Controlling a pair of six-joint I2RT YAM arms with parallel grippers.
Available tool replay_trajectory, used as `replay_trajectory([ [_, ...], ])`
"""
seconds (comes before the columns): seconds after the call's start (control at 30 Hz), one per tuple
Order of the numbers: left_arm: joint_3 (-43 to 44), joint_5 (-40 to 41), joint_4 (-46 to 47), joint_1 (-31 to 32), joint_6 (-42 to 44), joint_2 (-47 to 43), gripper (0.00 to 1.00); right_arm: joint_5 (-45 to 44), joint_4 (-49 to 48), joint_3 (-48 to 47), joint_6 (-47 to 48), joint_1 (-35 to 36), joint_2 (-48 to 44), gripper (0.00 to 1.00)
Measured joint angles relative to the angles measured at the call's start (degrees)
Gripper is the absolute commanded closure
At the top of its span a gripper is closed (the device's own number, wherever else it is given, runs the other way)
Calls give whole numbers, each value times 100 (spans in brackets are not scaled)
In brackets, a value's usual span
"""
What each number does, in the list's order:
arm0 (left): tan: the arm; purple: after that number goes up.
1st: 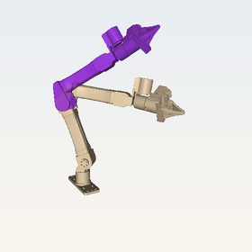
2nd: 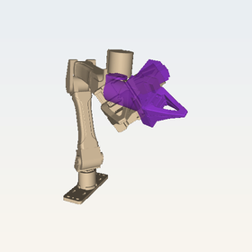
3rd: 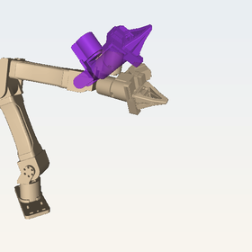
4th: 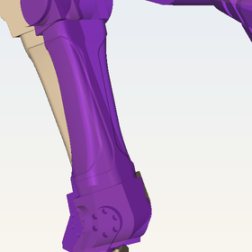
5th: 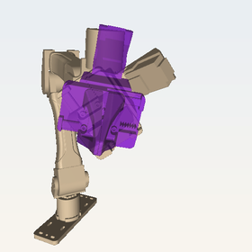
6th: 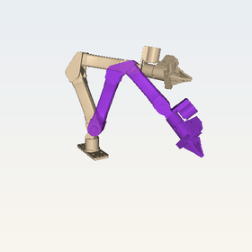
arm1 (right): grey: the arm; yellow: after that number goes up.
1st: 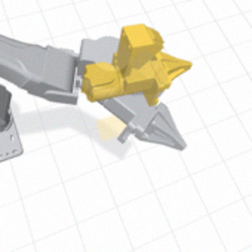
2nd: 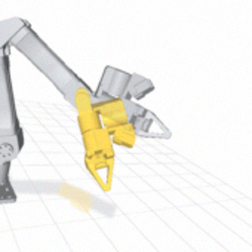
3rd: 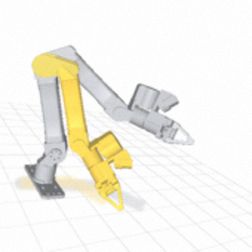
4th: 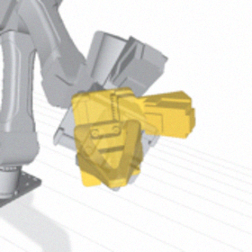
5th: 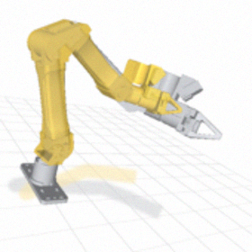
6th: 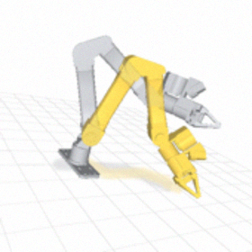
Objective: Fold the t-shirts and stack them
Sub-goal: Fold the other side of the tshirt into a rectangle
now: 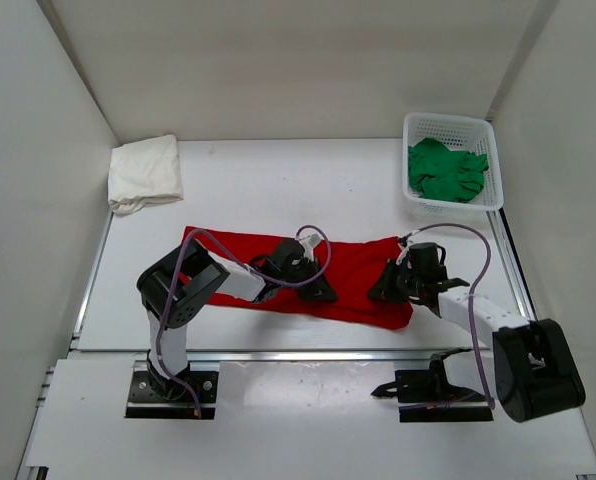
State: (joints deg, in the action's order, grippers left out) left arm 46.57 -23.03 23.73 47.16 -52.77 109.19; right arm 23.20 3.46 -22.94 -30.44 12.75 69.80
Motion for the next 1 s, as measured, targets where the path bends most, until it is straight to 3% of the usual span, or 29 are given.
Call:
replay_trajectory([
  [0.27, -426, -361, 94, 103, -24, -387, 91, 66, 562, 330, 2, 509, -1040, 99],
  [0.37, -393, -463, 90, 70, -26, -470, 89, 59, 841, 348, 15, 354, -1272, 86],
  [0.47, -179, -511, 66, -101, -48, -529, 89, 50, 767, 315, 22, -334, -1416, 69],
  [0.53, 81, -511, 46, -321, -66, -560, 89, 17, 555, 175, 52, -798, -1246, 64],
  [0.7, 468, -389, 107, -1139, -66, -645, 88, 151, -262, -487, 122, -1370, 26, 64],
  [0.8, 435, -376, 122, -1768, -101, -588, 89, 262, -713, -612, 98, -1572, 584, 71],
  [1.0, -22, -374, 236, -2636, -221, -420, 89, 177, -966, -629, 17, -1633, 887, 67],
])
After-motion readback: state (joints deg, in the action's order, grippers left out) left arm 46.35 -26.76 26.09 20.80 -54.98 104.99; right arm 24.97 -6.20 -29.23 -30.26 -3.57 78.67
